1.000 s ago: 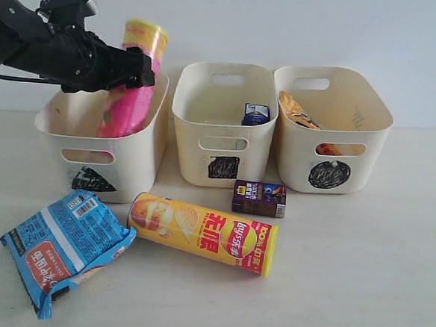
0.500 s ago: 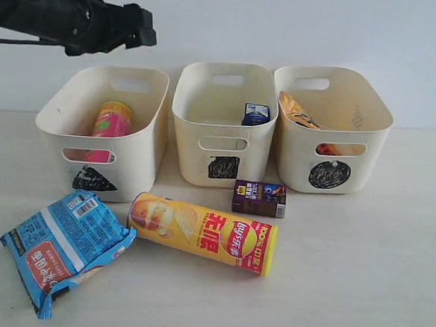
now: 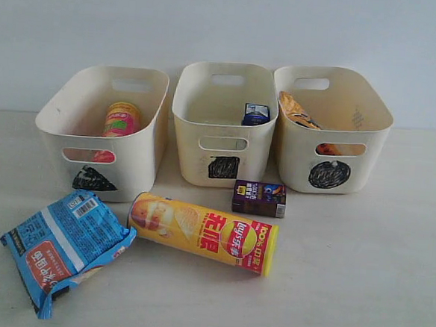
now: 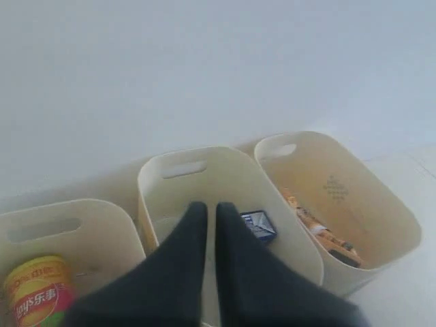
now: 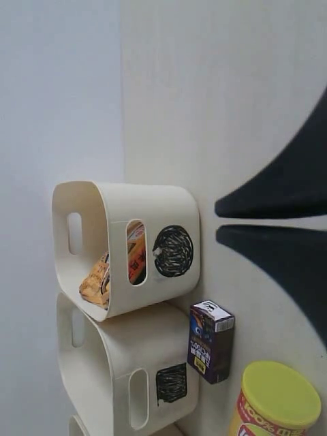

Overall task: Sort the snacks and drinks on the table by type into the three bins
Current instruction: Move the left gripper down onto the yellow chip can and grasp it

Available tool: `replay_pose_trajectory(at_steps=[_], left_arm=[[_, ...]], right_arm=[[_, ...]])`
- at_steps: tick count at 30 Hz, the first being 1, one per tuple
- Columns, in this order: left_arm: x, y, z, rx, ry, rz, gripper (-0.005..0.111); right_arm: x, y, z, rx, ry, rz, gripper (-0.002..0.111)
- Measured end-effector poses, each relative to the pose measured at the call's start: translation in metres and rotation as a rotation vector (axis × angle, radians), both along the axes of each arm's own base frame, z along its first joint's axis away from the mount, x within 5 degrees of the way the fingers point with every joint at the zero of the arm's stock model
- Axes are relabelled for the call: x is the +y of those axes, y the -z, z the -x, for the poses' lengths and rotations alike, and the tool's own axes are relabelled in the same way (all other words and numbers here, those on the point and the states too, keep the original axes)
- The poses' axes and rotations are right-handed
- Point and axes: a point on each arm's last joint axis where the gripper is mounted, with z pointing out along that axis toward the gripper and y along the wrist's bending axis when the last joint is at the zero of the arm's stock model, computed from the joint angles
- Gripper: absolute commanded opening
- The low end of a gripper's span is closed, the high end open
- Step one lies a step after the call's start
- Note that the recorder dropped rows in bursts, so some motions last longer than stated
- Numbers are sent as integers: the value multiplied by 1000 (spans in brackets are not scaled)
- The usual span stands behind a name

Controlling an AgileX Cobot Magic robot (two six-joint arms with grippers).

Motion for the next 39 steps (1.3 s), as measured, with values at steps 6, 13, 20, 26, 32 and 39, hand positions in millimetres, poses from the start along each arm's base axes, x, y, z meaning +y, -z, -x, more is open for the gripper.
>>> replay_pose_trajectory(at_steps=[6,13,20,26,32,39], left_arm=[[2,-35,40,-86,110,-78,4],[-6,-54,99,-140,258,-112,4],[-9,-39,146,-92,438,-202,4],[-11,-14,165,7,668,-339,4],[-23,9,179,6,866,-500,4],[-55,47,178,29,974,-876,16]], right_arm=[[0,0,0,0,0,0,1],[0,0,0,1,1,-4,1],[0,0,0,1,1,-4,1],[0,0,0,0,1,-6,1],[0,0,0,1,1,-10,1],[0,0,0,1,2,-14,1]])
